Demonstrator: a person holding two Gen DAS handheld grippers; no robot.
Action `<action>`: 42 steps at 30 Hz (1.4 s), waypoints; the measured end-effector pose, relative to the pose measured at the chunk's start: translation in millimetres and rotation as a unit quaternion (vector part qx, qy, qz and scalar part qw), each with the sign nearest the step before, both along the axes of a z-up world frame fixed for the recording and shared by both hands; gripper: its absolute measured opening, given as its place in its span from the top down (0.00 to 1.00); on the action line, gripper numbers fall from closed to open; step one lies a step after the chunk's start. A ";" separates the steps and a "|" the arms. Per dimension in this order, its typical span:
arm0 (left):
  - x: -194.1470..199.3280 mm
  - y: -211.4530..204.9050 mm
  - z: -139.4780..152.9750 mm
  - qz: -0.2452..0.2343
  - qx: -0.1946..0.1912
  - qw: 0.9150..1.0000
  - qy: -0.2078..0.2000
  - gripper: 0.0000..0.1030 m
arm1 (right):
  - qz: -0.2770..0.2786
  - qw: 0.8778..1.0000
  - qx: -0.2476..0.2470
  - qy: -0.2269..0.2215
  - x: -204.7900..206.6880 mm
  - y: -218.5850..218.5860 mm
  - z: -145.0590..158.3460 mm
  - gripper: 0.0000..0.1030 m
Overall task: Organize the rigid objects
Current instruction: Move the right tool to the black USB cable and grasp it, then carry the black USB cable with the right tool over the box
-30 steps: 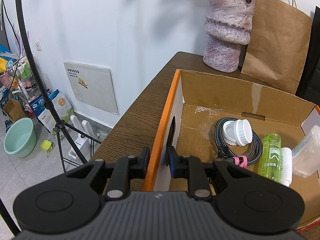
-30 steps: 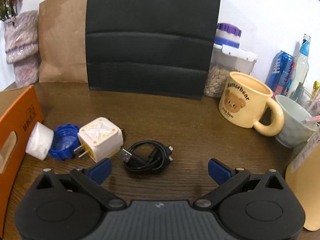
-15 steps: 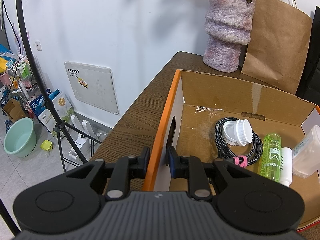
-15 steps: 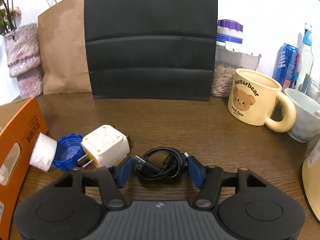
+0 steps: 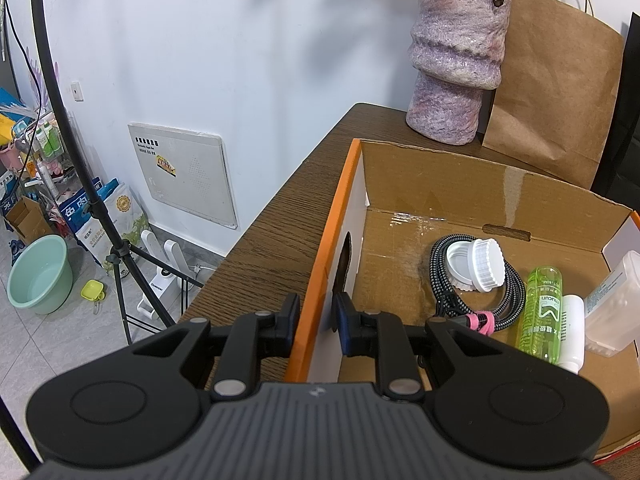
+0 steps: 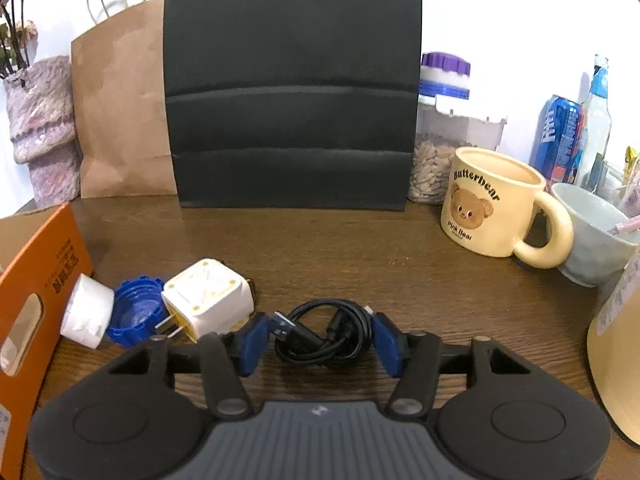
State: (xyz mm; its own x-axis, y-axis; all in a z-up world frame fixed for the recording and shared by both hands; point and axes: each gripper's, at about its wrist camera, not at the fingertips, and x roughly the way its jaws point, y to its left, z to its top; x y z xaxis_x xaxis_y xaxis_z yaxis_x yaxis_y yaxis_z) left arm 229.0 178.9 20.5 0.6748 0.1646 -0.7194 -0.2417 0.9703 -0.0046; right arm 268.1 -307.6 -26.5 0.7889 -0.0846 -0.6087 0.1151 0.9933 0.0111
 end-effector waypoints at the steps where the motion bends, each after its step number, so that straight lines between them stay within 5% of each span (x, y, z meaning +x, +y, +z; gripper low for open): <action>1: 0.0 0.1 0.0 0.000 0.000 1.000 0.000 0.81 | -0.001 1.000 -0.001 -0.004 -2.2 1.0 2.1 0.48; 15: -0.1 0.1 0.0 0.000 0.000 1.000 0.000 0.81 | 0.043 0.997 -0.015 -0.066 -32.7 43.5 42.2 0.48; 26: -0.1 0.3 0.0 0.000 0.000 1.000 0.000 0.81 | 0.116 0.987 -0.005 -0.109 -54.8 114.5 74.5 0.48; 42: -0.2 0.1 0.0 0.000 0.001 1.000 0.000 0.81 | 0.225 0.967 0.024 -0.115 -52.1 235.5 84.7 0.48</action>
